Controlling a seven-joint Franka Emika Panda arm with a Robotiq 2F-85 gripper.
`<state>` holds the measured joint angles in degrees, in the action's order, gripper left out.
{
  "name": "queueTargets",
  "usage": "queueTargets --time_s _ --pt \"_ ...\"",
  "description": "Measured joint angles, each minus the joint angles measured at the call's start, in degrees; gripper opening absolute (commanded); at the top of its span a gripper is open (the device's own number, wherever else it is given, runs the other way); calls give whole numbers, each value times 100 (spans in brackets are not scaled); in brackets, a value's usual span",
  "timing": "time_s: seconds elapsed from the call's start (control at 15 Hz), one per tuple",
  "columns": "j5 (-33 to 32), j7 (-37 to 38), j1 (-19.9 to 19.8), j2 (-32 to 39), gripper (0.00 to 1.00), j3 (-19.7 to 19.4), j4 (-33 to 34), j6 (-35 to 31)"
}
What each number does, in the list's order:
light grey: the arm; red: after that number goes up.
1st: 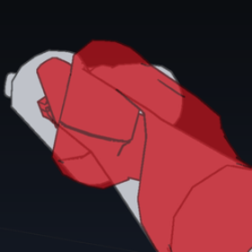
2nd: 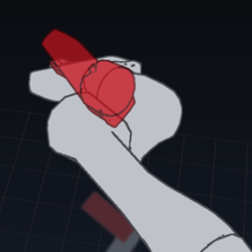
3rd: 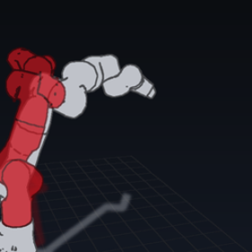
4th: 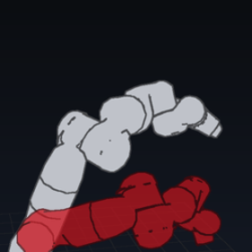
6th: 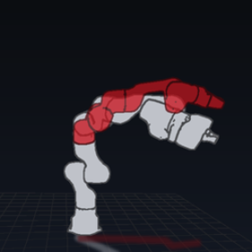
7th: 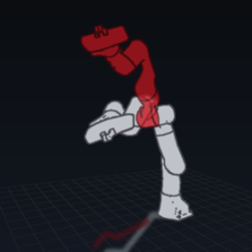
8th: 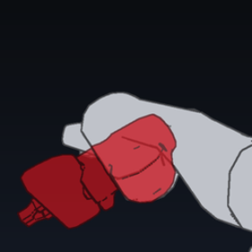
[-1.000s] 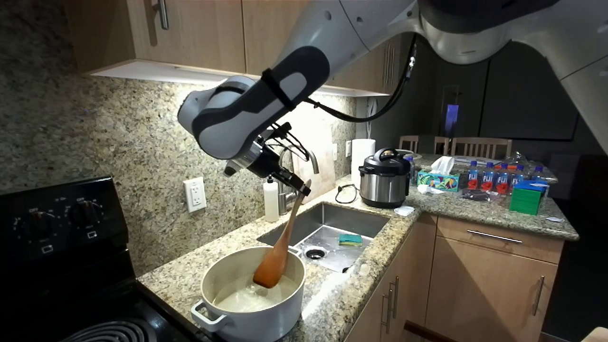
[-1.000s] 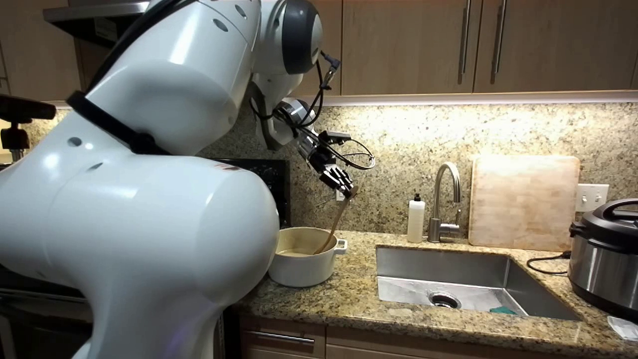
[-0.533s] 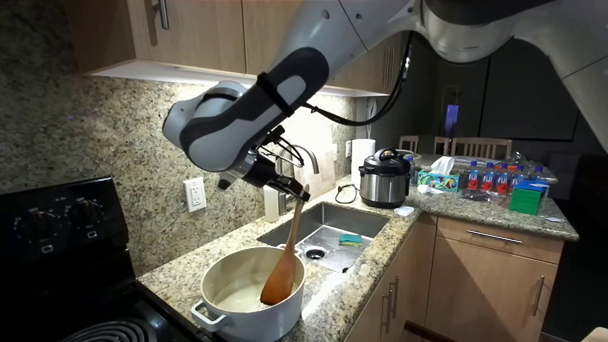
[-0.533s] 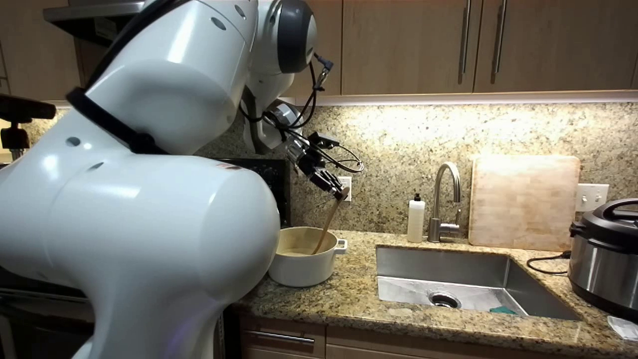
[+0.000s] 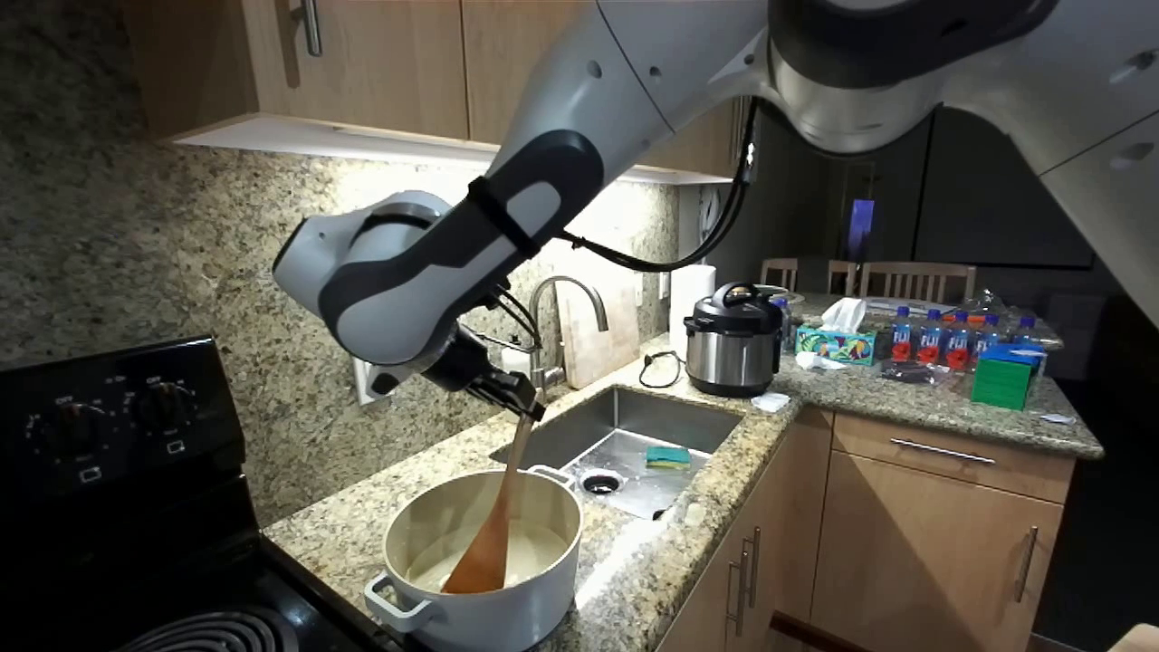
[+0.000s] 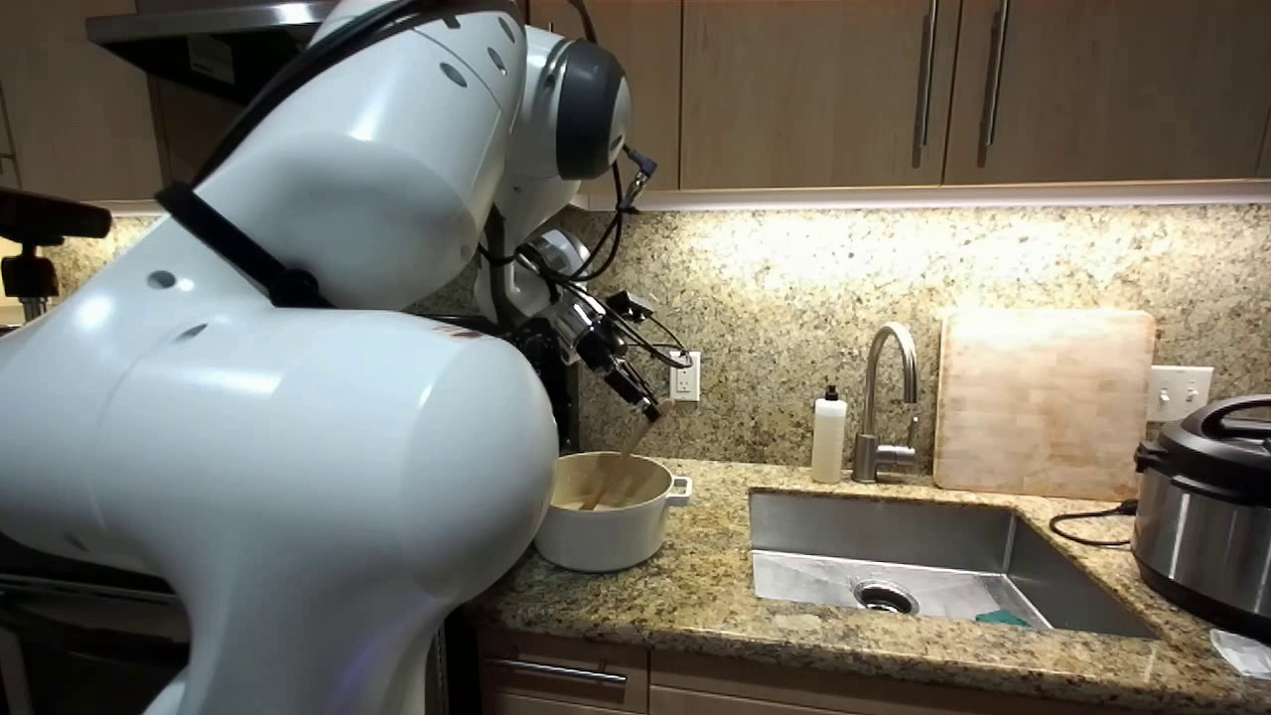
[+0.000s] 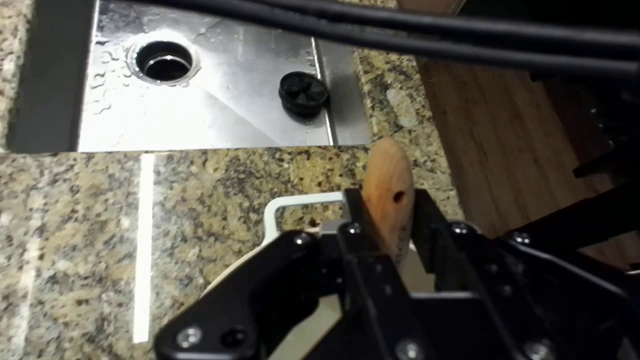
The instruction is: Use the wooden spatula to stir the water in the pot.
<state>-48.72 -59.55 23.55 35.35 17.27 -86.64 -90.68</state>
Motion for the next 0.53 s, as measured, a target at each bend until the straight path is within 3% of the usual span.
queueTargets --time_s 0.53 --pt "7 18 -15 232 7 -181 569 -208"
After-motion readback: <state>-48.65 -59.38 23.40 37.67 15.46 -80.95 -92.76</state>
